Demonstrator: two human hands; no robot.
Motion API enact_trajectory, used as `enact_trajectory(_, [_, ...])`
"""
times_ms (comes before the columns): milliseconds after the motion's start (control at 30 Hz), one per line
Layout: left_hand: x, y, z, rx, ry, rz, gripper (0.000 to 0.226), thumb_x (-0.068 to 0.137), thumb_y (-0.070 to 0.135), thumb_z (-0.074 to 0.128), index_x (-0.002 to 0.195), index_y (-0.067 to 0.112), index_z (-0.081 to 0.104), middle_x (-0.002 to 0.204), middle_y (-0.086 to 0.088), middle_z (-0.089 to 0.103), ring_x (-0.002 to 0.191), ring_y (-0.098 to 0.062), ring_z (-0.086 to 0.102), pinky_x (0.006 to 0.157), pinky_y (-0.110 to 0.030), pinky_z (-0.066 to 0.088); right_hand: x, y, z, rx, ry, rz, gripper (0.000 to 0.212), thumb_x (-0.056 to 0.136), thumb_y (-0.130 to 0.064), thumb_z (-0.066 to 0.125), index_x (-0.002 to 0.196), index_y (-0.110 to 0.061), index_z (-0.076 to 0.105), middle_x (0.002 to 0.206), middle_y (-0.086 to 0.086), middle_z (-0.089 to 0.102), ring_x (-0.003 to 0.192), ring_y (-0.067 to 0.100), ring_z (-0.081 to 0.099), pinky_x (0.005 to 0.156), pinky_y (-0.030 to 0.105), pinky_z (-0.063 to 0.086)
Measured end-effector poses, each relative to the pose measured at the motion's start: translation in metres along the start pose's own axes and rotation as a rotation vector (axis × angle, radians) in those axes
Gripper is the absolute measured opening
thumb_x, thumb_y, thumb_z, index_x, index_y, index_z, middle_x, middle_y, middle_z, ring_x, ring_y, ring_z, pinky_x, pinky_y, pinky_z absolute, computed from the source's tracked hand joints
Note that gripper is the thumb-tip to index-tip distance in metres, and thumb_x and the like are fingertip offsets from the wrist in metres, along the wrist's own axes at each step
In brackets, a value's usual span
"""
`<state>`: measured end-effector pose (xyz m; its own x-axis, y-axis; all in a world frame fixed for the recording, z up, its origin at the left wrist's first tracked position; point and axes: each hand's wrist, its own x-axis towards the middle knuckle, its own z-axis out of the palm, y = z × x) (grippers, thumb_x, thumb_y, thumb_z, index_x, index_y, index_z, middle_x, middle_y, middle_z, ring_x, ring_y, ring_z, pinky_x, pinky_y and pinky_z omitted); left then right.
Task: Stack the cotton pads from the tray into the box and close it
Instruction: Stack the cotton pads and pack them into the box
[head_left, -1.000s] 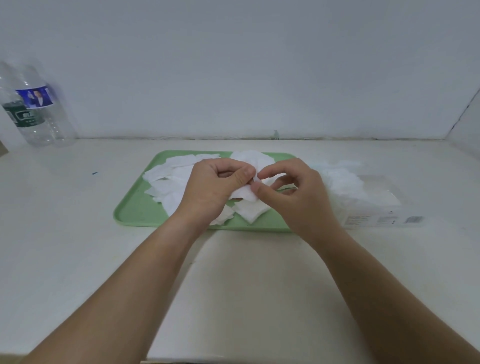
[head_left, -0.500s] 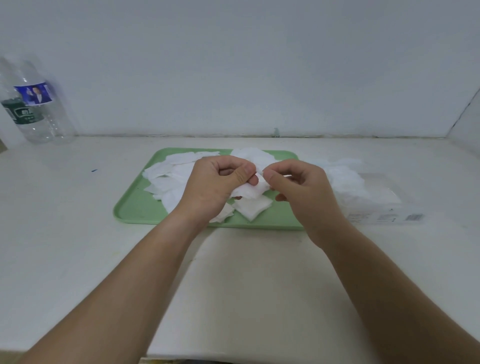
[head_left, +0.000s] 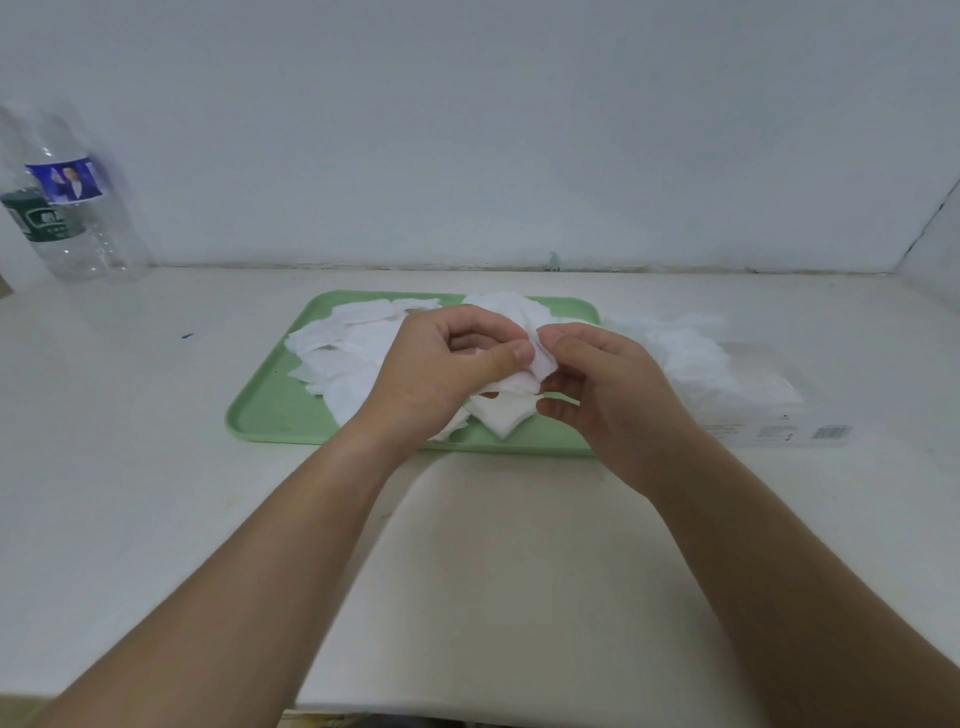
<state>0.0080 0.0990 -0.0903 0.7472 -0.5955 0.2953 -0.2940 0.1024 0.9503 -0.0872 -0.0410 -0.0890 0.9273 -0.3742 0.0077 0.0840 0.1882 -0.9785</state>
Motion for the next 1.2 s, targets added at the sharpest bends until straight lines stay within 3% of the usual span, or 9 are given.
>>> enact_trajectory(100, [0.0005, -0.0007, 0.0007, 0.049, 0.036, 0.021, 0.010, 0.079, 0.006, 0.083, 0.083, 0.009, 0.074, 0.074, -0.002, 0.074, 0.072, -0.013, 0.069, 0.069, -0.027, 0.058, -0.0014, -0.0027, 0.0021, 0.007, -0.011, 0.008, 0.023, 0.098, -0.019, 0.058, 0.079, -0.015, 0.071, 0.071, -0.001, 0.067, 0.062, 0.012, 0.060, 0.066, 0.030, 0.049])
enact_trajectory(233, [0.0008, -0.0019, 0.0016, 0.083, 0.063, 0.052, 0.012, 0.078, 0.008, 0.085, 0.084, 0.009, 0.074, 0.083, -0.012, 0.076, 0.082, -0.029, 0.074, 0.076, -0.035, 0.061, -0.0024, -0.0024, 0.0006, -0.054, -0.029, -0.019, 0.018, 0.094, -0.022, 0.065, 0.079, -0.014, 0.070, 0.076, 0.002, 0.067, 0.067, 0.014, 0.062, 0.069, 0.030, 0.052])
enact_trajectory(367, [0.0017, -0.0028, 0.0001, 0.122, 0.055, 0.073, 0.009, 0.080, 0.010, 0.084, 0.083, 0.012, 0.076, 0.079, 0.000, 0.075, 0.075, -0.012, 0.071, 0.071, -0.023, 0.054, -0.0019, -0.0023, -0.0010, -0.069, 0.001, -0.027, 0.011, 0.094, -0.014, 0.063, 0.089, -0.008, 0.071, 0.082, 0.006, 0.071, 0.069, 0.017, 0.067, 0.071, 0.031, 0.055])
enact_trajectory(500, [0.0026, -0.0038, -0.0025, 0.174, 0.019, 0.105, 0.008, 0.083, 0.011, 0.081, 0.081, 0.017, 0.076, 0.078, 0.007, 0.074, 0.073, -0.006, 0.066, 0.070, -0.021, 0.050, -0.0020, -0.0034, 0.0002, -0.073, 0.012, -0.017, 0.014, 0.096, -0.012, 0.060, 0.086, -0.009, 0.070, 0.079, 0.004, 0.073, 0.065, 0.016, 0.068, 0.072, 0.033, 0.055])
enact_trajectory(700, [0.0016, -0.0004, -0.0014, 0.126, -0.005, 0.134, 0.005, 0.085, 0.003, 0.078, 0.084, 0.003, 0.073, 0.074, 0.005, 0.070, 0.058, 0.001, 0.057, 0.057, -0.014, 0.044, -0.0012, -0.0037, -0.0006, -0.029, 0.015, 0.009, 0.011, 0.096, -0.012, 0.060, 0.092, -0.008, 0.069, 0.082, 0.006, 0.072, 0.066, 0.017, 0.068, 0.073, 0.035, 0.056])
enact_trajectory(1067, [0.0013, 0.0000, -0.0017, 0.075, 0.008, 0.096, 0.005, 0.085, 0.003, 0.076, 0.086, 0.001, 0.071, 0.065, 0.012, 0.068, 0.057, 0.000, 0.058, 0.055, -0.017, 0.049, 0.0010, -0.0032, -0.0002, 0.016, -0.010, 0.011, 0.020, 0.096, -0.010, 0.055, 0.085, -0.007, 0.072, 0.081, 0.010, 0.073, 0.070, 0.019, 0.068, 0.069, 0.033, 0.057])
enact_trajectory(1200, [0.0011, 0.0004, -0.0017, 0.079, 0.009, 0.091, 0.008, 0.086, 0.006, 0.077, 0.087, 0.002, 0.072, 0.066, 0.011, 0.068, 0.058, -0.001, 0.059, 0.056, -0.020, 0.050, 0.0009, -0.0014, -0.0010, 0.007, -0.043, -0.011, 0.015, 0.095, -0.015, 0.062, 0.085, -0.009, 0.072, 0.085, 0.010, 0.071, 0.074, 0.020, 0.064, 0.072, 0.030, 0.058])
